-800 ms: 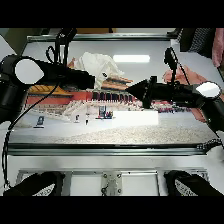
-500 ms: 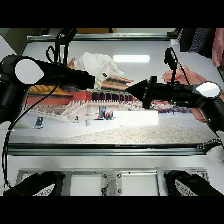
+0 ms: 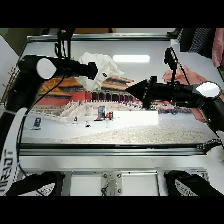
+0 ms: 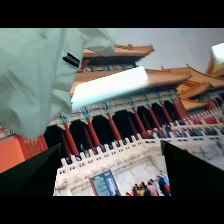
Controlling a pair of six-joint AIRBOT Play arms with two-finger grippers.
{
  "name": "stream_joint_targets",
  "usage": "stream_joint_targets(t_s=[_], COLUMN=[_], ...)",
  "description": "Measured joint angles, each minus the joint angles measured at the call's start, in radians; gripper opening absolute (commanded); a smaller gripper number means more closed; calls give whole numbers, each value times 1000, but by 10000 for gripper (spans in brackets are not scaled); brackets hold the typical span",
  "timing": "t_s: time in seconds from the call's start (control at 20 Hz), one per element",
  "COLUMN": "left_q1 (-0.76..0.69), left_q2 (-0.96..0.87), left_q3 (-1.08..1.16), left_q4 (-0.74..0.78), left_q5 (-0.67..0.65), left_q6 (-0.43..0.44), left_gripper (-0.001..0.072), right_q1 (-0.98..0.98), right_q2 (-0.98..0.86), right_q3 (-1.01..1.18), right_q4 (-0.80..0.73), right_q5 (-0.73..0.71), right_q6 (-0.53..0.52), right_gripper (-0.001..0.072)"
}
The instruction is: Fold the clothes and pants, and hang the long-sleeved shirts on hangers.
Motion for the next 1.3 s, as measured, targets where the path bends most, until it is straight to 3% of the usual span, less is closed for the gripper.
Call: stream_joint_targets(t_s=[0.45,0.8,0.85,0.9,0.95,1.3], left_q1=[122,109,107,105,104,94], left_q2=[-431,-540,-544,-547,-549,-419], left_q3=[2,3,3,5,12,249], left_q4=[17,14,14,14,14,18], left_q5=[275,405,428,442,453,274], left_q6=[3,-10,-21,-35,-55,-109], left_gripper=[720,720,553,237,13,16], right_q1=[0,0,0,0,0,0], right_q2=[0,0,0,0,0,-2], right_q3=[0,0,0,0,0,0], right_q4=[0,0,0,0,0,26], right_q5=[0,0,0,0,0,0], right_q6=[0,0,0,0,0,0], right_gripper=[20,20,20,20,20,20])
